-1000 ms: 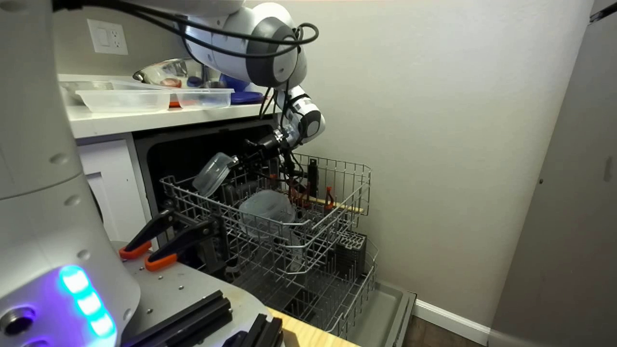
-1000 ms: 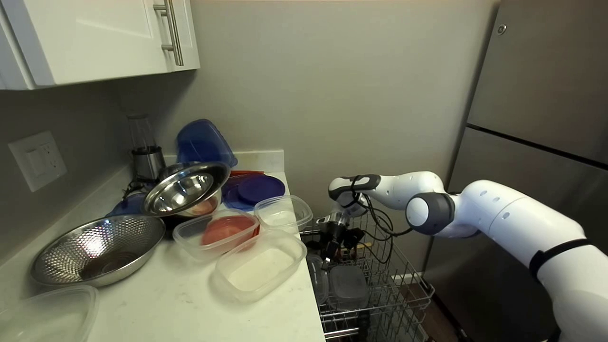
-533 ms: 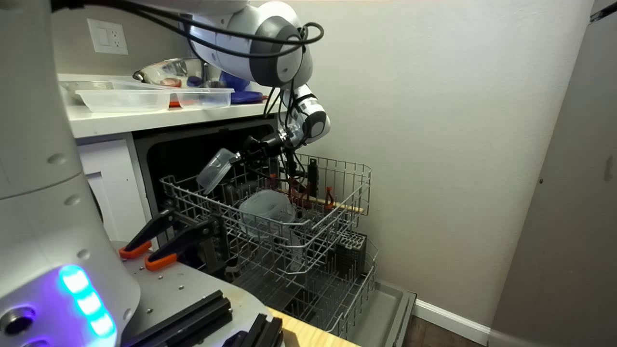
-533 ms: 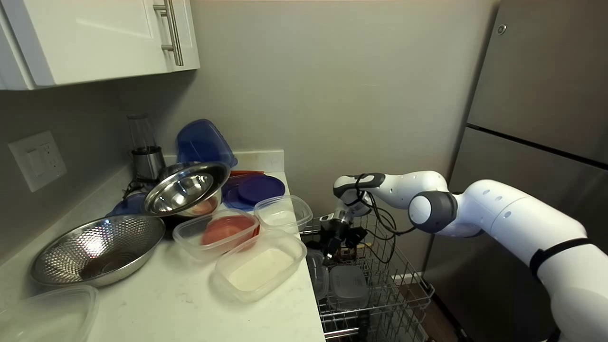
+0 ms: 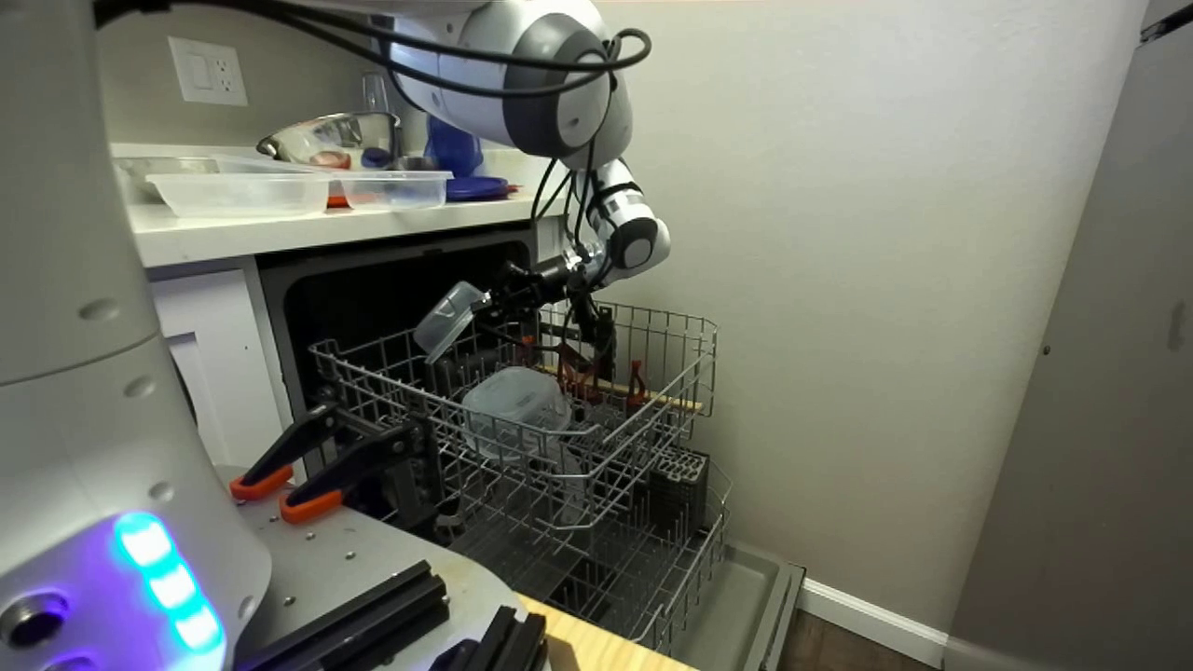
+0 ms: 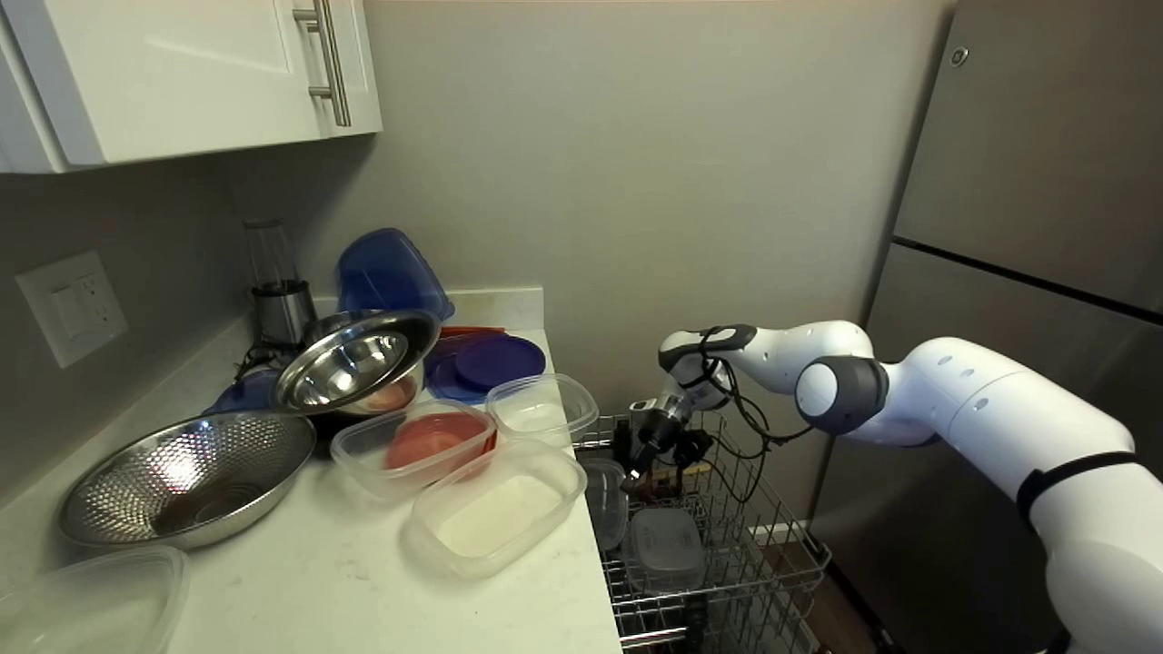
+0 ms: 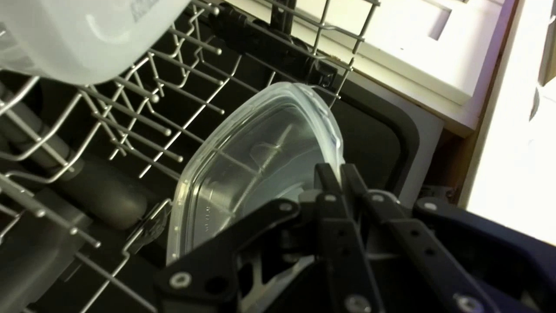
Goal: Take out the bowl from the dishwashing rack
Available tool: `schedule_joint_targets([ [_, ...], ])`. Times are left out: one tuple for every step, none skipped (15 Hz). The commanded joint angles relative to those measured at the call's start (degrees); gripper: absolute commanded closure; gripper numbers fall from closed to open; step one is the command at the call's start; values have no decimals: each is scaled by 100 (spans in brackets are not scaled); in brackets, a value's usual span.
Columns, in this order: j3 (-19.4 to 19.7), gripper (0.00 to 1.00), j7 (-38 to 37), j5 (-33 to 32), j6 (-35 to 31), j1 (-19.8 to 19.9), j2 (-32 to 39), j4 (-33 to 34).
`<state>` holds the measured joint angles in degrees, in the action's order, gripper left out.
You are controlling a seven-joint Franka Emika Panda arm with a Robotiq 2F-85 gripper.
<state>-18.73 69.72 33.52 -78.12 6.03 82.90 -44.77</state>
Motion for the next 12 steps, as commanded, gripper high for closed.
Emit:
schedule_joint_targets([
  [43, 97, 10, 125, -523, 194, -626, -888],
  [45, 97, 14, 114, -615, 217, -720, -1016],
  [46, 97, 1, 107, -699, 234, -831, -1152],
  [46, 97, 6, 102, -767, 250, -952, -1293],
  [53, 97, 12, 96, -863, 255, -1086, -1448],
  [57, 97, 20, 95, -957, 261, -1237, -1612],
  [64, 97, 31, 93, -1070, 264, -1412, -1799],
  [65, 97, 45, 96, -1198, 270, -1579, -1985],
  [74, 97, 46, 96, -1348, 273, -1778, -2200],
  [84, 97, 37, 93, -1504, 270, -1977, -2411],
  [103, 97, 17, 82, -1677, 258, -2175, -2628],
  [123, 97, -28, 76, -1845, 242, -2373, -2832],
])
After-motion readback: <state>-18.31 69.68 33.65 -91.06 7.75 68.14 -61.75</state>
